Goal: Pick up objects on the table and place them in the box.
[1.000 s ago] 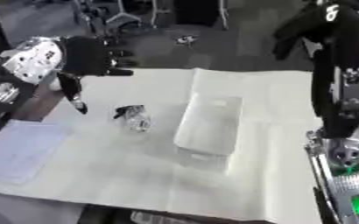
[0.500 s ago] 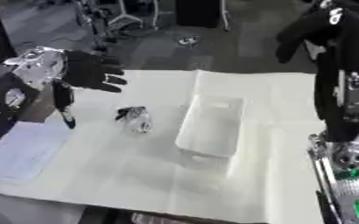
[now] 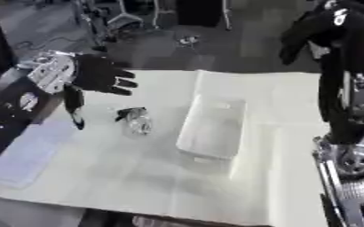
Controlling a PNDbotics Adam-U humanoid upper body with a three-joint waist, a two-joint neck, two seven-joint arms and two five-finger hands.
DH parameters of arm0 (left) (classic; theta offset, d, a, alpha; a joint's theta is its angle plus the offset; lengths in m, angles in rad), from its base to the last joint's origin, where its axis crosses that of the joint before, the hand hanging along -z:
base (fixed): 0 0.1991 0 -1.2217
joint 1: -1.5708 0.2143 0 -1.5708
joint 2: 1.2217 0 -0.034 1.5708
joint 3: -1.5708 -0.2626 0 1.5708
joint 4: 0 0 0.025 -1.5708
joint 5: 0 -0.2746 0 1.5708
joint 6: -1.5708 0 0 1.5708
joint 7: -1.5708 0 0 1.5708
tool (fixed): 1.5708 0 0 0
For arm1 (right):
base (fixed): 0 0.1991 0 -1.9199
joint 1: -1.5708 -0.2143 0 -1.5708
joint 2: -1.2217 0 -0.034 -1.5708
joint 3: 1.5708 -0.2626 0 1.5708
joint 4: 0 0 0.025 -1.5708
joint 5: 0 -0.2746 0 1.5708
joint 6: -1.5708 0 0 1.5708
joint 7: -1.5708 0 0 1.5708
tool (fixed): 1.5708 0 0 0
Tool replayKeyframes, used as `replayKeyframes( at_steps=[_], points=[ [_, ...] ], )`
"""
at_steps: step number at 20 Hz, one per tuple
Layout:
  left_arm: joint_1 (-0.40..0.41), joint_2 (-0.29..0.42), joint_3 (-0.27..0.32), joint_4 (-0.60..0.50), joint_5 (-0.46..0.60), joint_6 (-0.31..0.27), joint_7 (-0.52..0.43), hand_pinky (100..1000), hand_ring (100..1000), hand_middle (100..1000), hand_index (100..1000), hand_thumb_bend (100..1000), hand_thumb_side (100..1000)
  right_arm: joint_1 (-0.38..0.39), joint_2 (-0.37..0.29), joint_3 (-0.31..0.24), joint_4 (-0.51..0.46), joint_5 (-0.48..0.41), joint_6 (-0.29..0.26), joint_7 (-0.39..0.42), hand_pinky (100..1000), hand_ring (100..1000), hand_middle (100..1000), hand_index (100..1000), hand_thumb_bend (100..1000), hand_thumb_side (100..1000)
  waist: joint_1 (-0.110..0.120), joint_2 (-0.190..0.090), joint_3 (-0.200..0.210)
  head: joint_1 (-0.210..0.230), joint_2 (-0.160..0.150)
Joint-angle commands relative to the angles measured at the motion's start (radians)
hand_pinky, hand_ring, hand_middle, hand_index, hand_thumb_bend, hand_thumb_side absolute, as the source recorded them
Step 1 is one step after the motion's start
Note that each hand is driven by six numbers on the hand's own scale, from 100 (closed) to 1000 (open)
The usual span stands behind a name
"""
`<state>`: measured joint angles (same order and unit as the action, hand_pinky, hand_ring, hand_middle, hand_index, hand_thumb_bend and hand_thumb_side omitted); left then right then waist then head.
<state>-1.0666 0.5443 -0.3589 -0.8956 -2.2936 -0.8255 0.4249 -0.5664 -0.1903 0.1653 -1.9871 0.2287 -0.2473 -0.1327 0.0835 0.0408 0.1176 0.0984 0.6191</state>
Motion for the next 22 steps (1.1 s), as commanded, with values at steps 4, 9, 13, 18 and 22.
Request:
replayKeyframes(
  at_steps=[4, 9, 13, 18, 22],
  points=[
    [-0.029, -0.006, 0.033, 0.019, -0.106, -0.026, 0.219, 1000, 1000, 1000, 1000, 754, 827, -0.029, 0.017, 0.001, -0.013, -0.003, -0.01, -0.004, 327, 296, 360, 496, 430, 1000, 0.002, -0.003, -0.01, 0.015, -0.015],
    [-0.04, -0.025, 0.042, 0.048, -0.185, 0.0, 0.294, 1000, 1000, 1000, 1000, 741, 819, -0.036, 0.022, 0.002, -0.013, -0.002, -0.013, -0.006, 327, 296, 360, 496, 430, 1000, 0.001, 0.004, -0.015, 0.017, -0.011],
    [-0.049, -0.038, 0.061, 0.078, -0.232, 0.017, 0.318, 1000, 1000, 1000, 1000, 746, 823, -0.042, 0.027, 0.003, -0.013, -0.003, -0.015, -0.005, 327, 296, 360, 496, 430, 1000, 0.0, 0.01, -0.018, 0.019, -0.012],
    [-0.053, -0.061, 0.1, 0.13, -0.262, 0.039, 0.3, 1000, 1000, 1000, 1000, 778, 844, -0.044, 0.03, 0.004, -0.013, -0.005, -0.015, -0.003, 327, 296, 360, 496, 431, 1000, -0.002, 0.013, -0.019, 0.022, -0.019],
    [-0.04, -0.083, 0.111, 0.159, -0.278, 0.046, 0.298, 1000, 1000, 1000, 1000, 750, 847, -0.048, 0.032, 0.007, -0.013, -0.007, -0.017, -0.002, 327, 296, 360, 496, 429, 1000, -0.004, 0.015, -0.022, 0.023, -0.031]
  ],
)
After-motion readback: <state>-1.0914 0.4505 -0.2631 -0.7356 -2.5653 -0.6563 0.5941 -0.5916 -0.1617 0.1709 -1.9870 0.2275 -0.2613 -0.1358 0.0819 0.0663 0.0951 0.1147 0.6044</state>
